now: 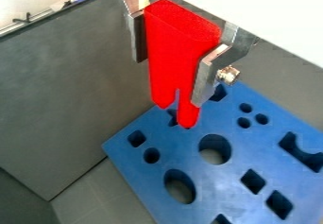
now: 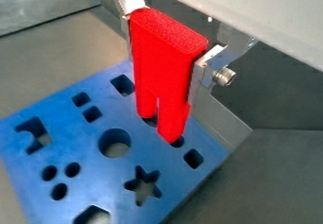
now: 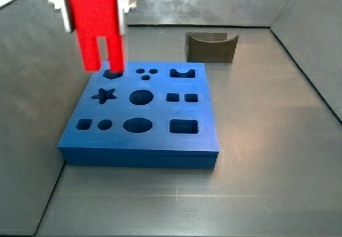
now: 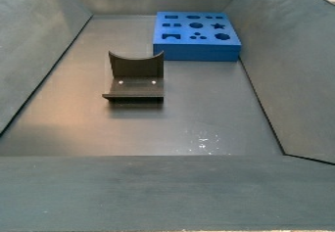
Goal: Pick up the square-circle object. Move up. Place the square-circle object on the fixture. Regrasp the square-circle object. Rotate the square-circle object. Move to above the board. Insert the square-circle object.
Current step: Insert the square-circle object.
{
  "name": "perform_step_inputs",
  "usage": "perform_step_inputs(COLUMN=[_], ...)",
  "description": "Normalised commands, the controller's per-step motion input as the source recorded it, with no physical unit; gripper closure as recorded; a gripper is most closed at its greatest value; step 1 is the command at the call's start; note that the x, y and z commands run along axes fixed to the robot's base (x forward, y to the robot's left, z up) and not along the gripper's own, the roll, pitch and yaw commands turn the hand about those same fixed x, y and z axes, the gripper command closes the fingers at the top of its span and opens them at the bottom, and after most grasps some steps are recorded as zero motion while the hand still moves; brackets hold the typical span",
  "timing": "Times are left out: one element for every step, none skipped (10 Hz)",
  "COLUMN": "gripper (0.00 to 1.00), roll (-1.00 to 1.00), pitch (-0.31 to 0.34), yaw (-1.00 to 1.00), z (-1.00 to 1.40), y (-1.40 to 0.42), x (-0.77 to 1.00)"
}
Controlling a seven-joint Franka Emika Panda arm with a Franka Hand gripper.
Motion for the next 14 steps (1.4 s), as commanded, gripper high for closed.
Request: perform_step_inputs(gripper=[1.00, 1.00, 1.00, 1.00, 1.00, 1.00, 1.00, 1.00, 1.00, 1.00, 1.00, 1.00, 1.00, 1.00], roll=[0.00, -0.04, 0.00, 0.00, 0.00, 0.00, -0.03, -0.05, -0.05, -0.03, -0.04, 0.00, -0.01, -0.01], pitch=[-0.059, -0.073, -0.074, -0.076, -0.064, -0.067, -0.070, -0.061, -0.063, -0.069, -0.081, -0.074, -0.083, -0.017], yaw=[0.11, 0.11, 0.13, 0.14, 0.13, 0.15, 0.15, 0.12, 0.12, 0.14, 0.11, 0.13, 0.13, 0.01], z=[-0.21, -0.16, -0.23, -0.23, -0.25, -0.27, -0.22, -0.12, -0.19, -0.21, -0.23, -0.26, -0.26, -0.05], y=[-0.20, -0.21, -0.22, -0.23, -0.22, -0.18, -0.18, -0.17, -0.16, -0.16, -0.13, -0.09, -0.09, -0.02], x=[-0.23, -0.15, -0.20, -0.19, -0.13, -0.13, -0.14, -0.11, -0.03, 0.00, 0.00, 0.00, 0.00, -0.11])
